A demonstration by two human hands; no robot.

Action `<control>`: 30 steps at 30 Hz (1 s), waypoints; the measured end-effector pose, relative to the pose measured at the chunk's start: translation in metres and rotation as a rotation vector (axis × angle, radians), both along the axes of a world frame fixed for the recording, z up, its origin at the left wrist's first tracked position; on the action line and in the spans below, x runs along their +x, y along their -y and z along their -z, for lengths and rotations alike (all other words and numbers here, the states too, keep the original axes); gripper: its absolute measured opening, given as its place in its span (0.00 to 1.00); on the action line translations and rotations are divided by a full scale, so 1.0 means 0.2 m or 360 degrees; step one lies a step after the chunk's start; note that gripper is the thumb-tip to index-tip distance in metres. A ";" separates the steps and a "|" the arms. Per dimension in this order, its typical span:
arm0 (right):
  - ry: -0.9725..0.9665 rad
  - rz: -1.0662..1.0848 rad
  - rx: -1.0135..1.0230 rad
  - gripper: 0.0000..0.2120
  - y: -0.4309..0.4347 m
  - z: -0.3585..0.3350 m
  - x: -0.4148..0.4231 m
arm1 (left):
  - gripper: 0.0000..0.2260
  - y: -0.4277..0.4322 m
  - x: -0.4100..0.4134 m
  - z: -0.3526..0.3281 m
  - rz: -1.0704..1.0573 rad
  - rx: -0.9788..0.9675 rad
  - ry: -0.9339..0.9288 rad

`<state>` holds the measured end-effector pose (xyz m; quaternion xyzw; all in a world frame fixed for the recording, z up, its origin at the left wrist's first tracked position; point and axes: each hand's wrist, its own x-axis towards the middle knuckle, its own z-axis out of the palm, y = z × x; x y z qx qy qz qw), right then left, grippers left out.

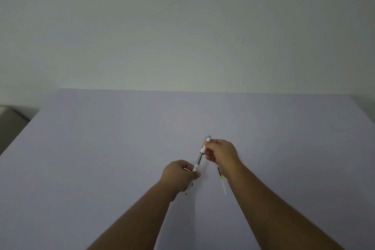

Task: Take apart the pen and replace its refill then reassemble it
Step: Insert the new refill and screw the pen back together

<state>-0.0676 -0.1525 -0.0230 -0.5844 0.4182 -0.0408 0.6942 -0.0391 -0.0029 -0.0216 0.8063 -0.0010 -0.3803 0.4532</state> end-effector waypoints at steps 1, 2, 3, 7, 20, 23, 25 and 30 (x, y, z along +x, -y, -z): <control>-0.0011 -0.0028 0.0004 0.06 0.00 0.00 -0.01 | 0.07 0.00 0.00 0.00 -0.0002 -0.0004 0.0003; -0.0009 -0.0062 0.0014 0.05 -0.01 0.00 -0.02 | 0.07 0.01 0.00 0.00 -0.0001 -0.0009 0.0005; 0.0003 -0.0105 0.0026 0.05 -0.01 0.00 -0.03 | 0.07 0.01 0.00 0.00 -0.0003 -0.0018 0.0002; 0.0029 -0.0239 0.0075 0.06 -0.03 0.00 -0.06 | 0.05 0.02 0.00 0.00 -0.0013 -0.0055 0.0001; 0.0019 -0.0314 0.0025 0.06 -0.02 0.02 -0.06 | 0.04 0.04 -0.01 0.03 -0.0062 -0.0107 -0.0063; -0.0141 -0.0225 -0.0312 0.10 -0.01 0.07 -0.06 | 0.04 0.05 -0.01 0.07 -0.0134 -0.0082 -0.0092; -0.0386 -0.0336 -0.0783 0.12 0.02 0.10 -0.08 | 0.04 0.05 -0.02 0.11 -0.0176 -0.0033 -0.0066; -0.0828 -0.0710 -0.1211 0.10 0.06 0.22 -0.20 | 0.06 0.05 -0.05 0.24 -0.0196 0.0091 0.0077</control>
